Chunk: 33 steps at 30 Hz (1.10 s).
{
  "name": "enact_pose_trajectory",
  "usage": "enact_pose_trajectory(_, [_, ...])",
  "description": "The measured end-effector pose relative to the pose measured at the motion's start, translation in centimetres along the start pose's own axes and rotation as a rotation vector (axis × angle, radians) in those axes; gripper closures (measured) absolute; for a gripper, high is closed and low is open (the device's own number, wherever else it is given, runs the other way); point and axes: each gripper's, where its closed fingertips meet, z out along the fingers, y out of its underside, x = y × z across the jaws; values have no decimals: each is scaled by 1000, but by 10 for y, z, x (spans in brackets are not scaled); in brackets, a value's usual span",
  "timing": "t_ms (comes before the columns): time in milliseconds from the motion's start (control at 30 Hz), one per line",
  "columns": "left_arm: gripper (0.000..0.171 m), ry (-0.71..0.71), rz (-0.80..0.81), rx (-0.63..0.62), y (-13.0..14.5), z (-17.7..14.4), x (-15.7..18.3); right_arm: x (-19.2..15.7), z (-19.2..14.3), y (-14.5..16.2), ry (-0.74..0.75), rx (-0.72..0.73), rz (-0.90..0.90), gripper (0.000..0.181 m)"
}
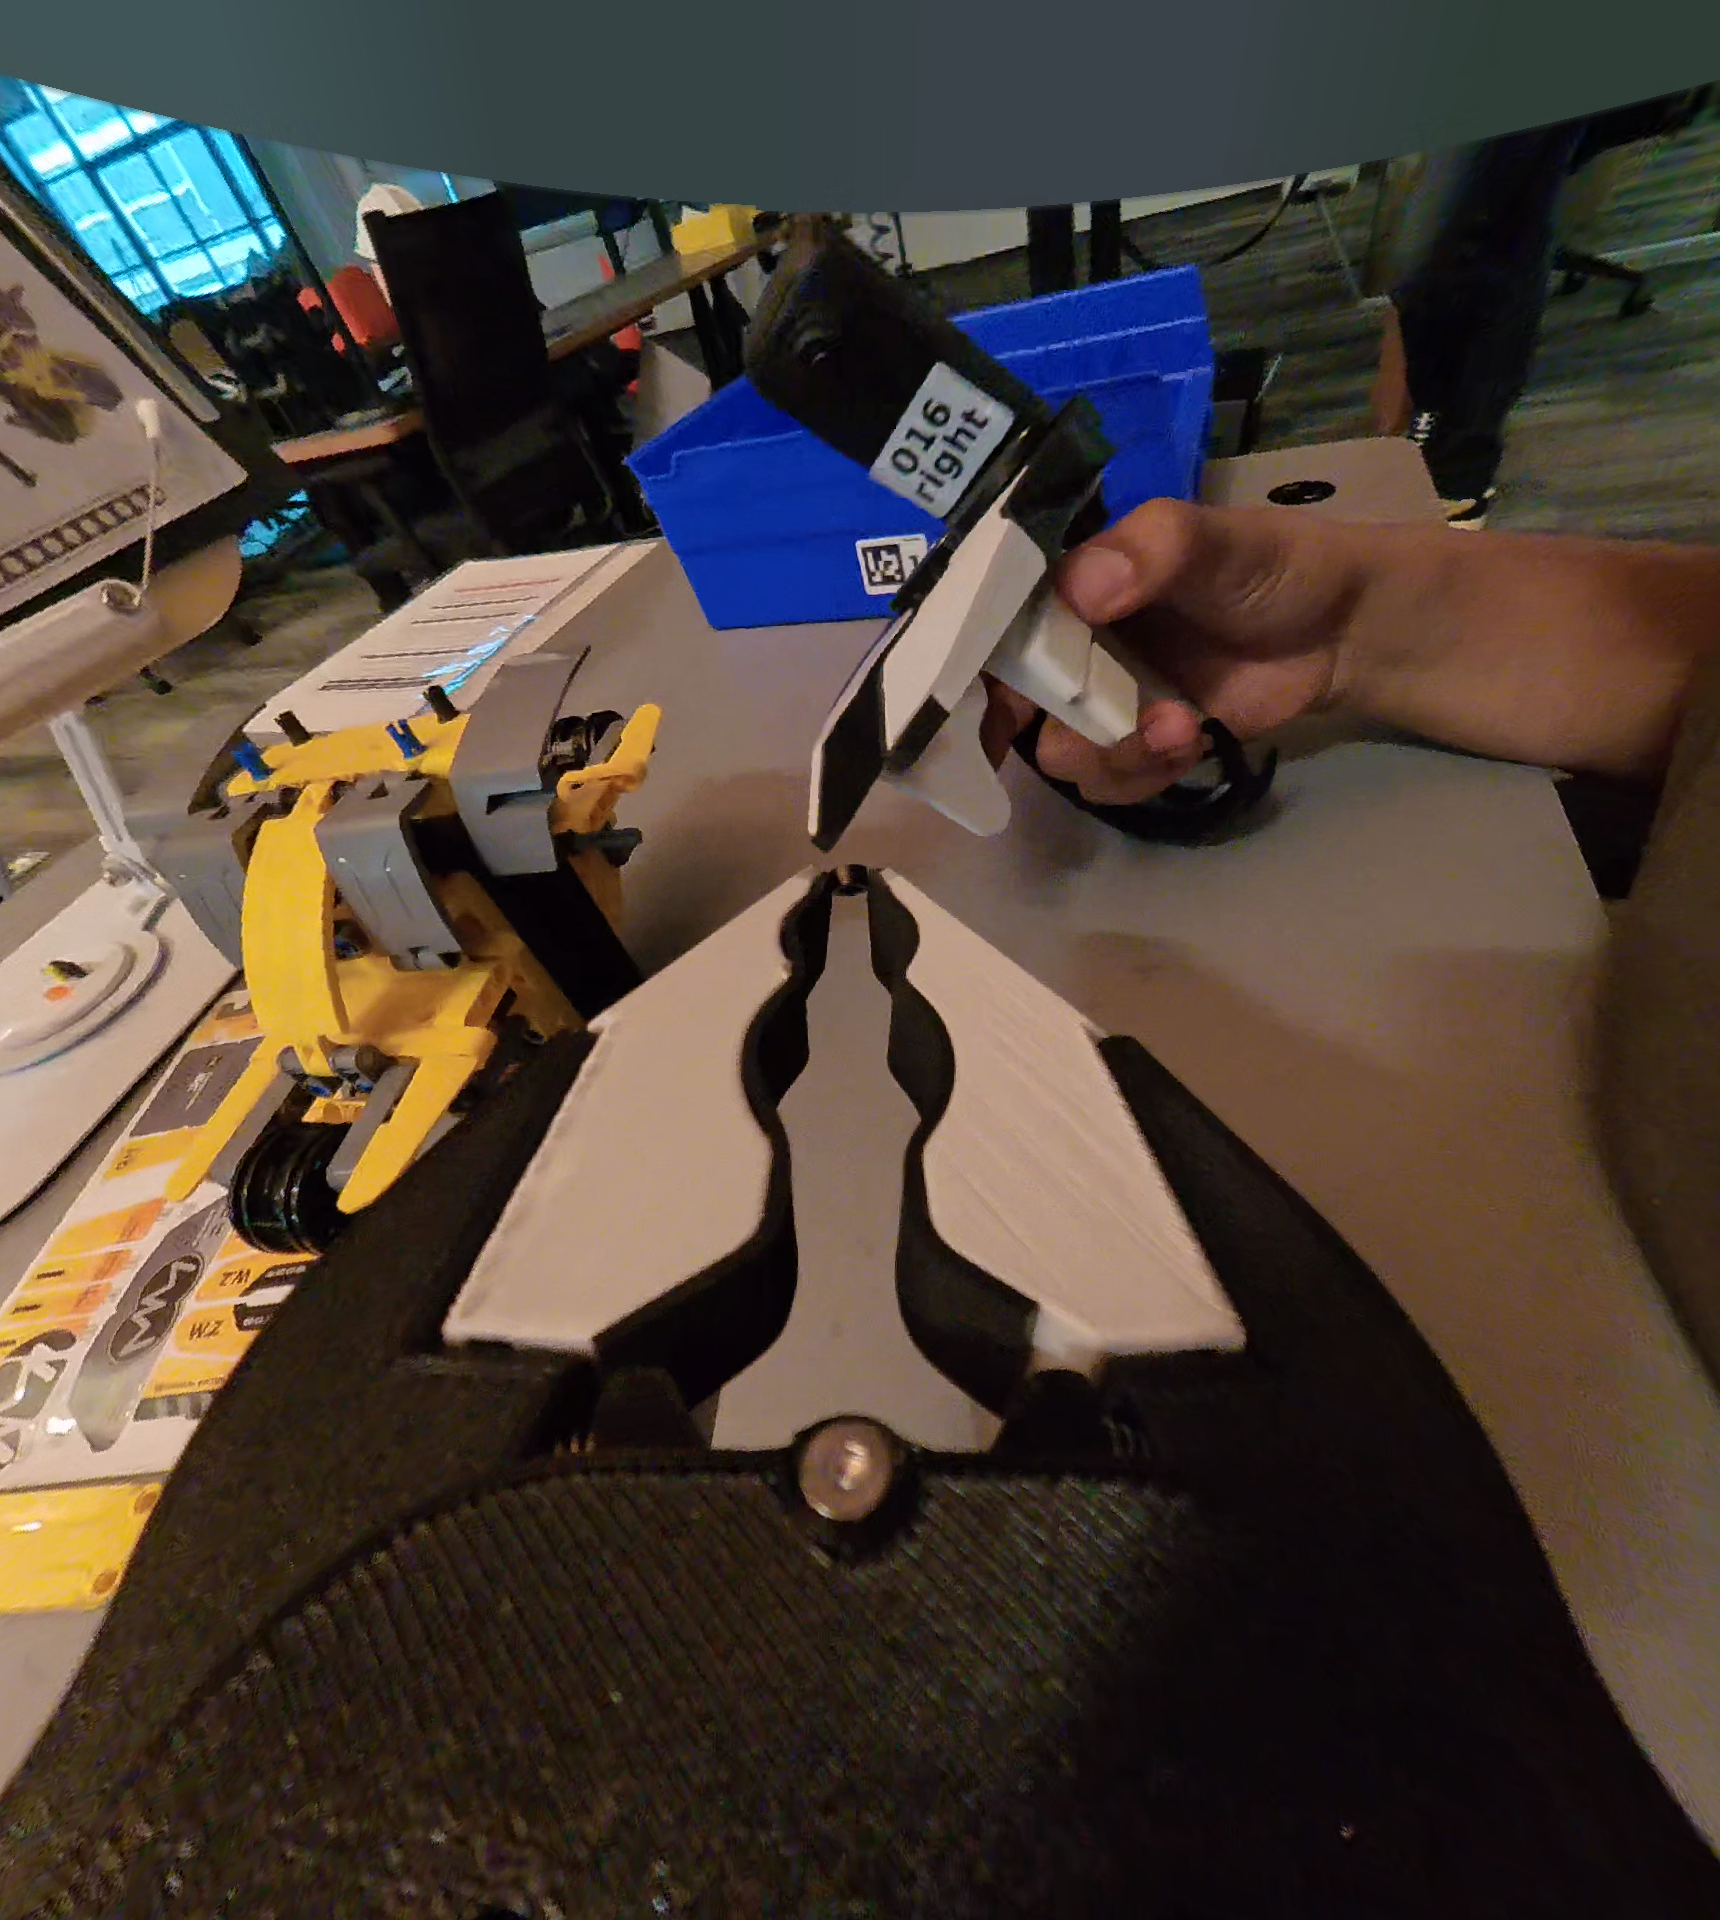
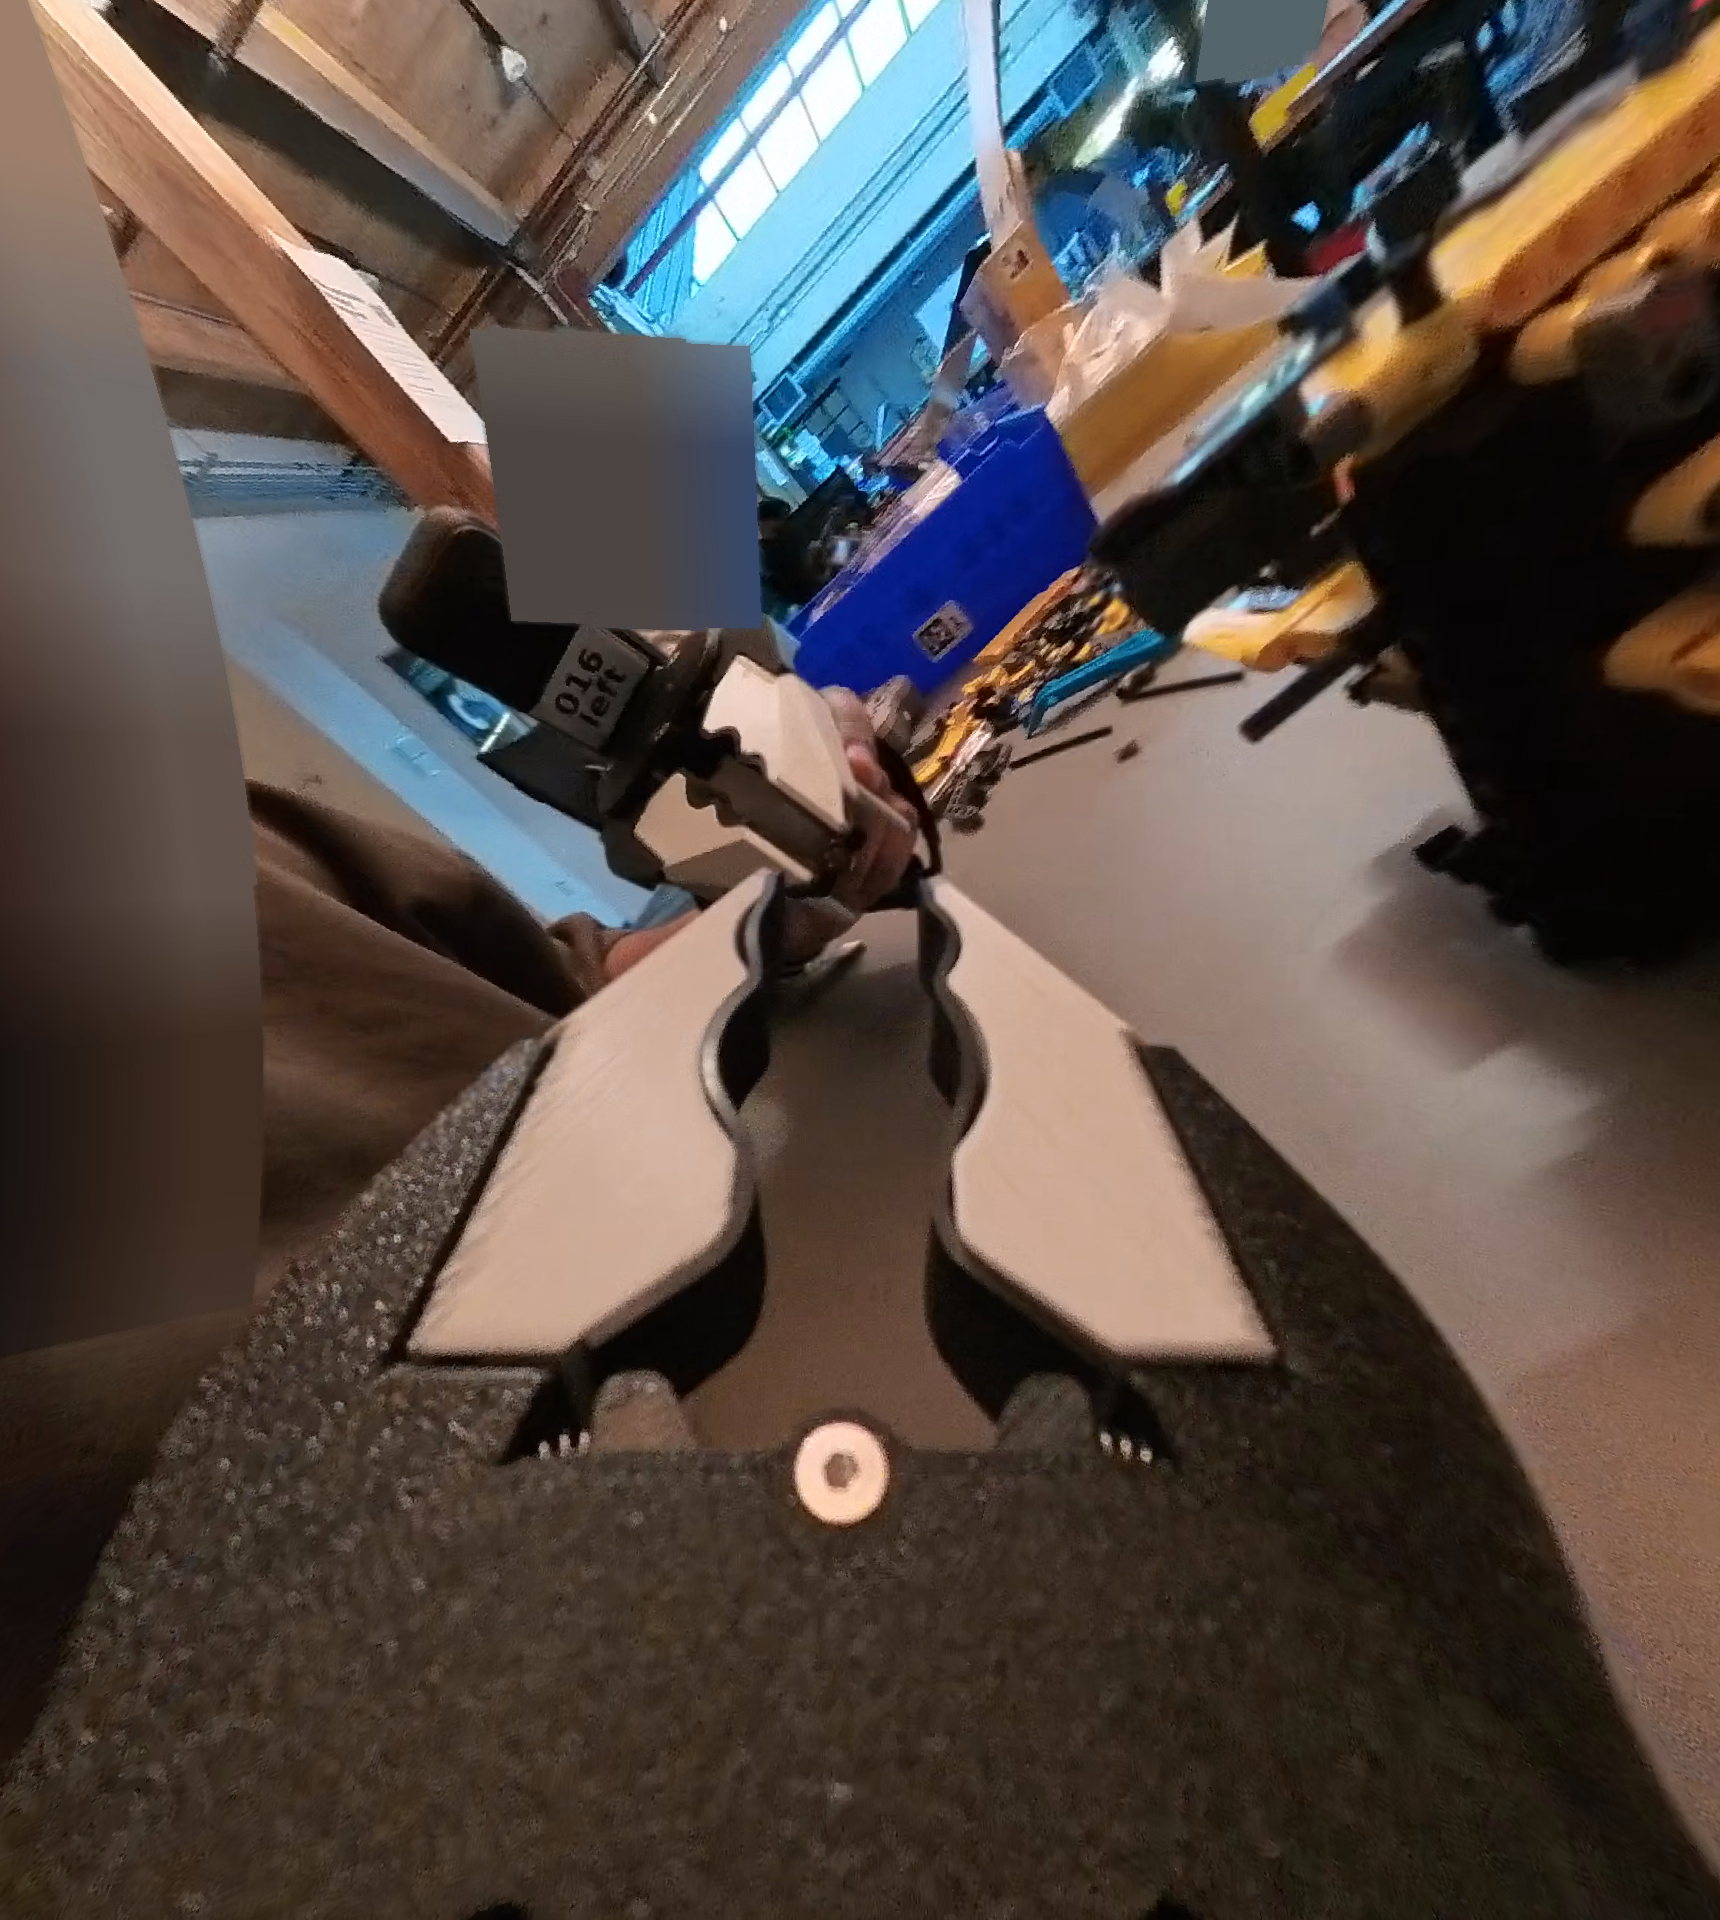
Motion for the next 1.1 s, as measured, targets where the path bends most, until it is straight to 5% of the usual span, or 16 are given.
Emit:
enact_pose_trajectory(633, [166, 10, 134, -59, 5, 12, 18, -5, 11, 19, -28, -99, 22, 175])
enact_pose_trajectory(1100, [166, -16, 171, -69, 5, 11, 18, -3, 11, 19, -14, -106, 10, 170])
